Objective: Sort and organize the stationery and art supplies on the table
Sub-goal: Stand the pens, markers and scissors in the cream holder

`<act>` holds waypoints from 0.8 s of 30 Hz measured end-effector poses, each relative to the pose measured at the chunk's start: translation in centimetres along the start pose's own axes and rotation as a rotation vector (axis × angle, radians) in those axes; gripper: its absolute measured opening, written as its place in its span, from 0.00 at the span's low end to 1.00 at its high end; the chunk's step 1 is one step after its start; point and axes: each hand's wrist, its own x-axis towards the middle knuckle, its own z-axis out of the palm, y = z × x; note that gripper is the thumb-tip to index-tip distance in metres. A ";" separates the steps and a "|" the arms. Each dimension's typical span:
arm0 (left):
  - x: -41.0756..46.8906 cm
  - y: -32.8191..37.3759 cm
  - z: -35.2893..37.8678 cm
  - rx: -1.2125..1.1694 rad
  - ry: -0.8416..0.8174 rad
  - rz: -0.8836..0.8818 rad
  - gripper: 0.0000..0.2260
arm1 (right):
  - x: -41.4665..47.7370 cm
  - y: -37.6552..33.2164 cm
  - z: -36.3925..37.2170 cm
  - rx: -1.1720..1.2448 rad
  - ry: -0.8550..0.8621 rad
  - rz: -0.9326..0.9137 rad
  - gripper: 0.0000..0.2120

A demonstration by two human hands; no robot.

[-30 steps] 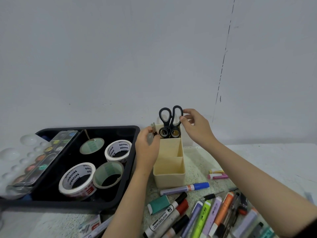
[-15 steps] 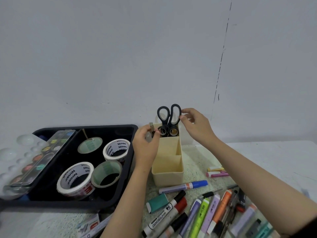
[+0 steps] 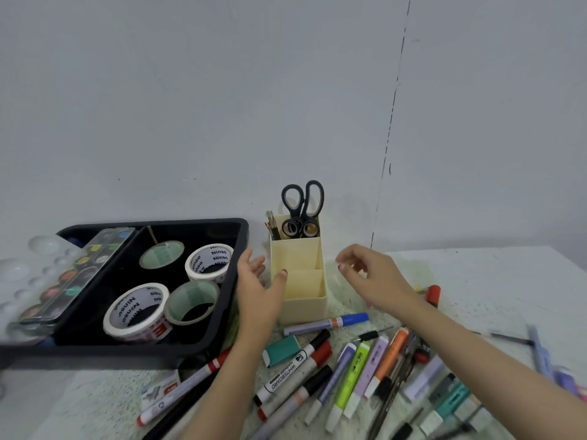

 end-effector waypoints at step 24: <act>-7.0 -2.5 -3.3 0.888 -0.420 0.360 0.04 | -6.6 1.2 -0.5 -0.553 -0.041 -0.283 0.06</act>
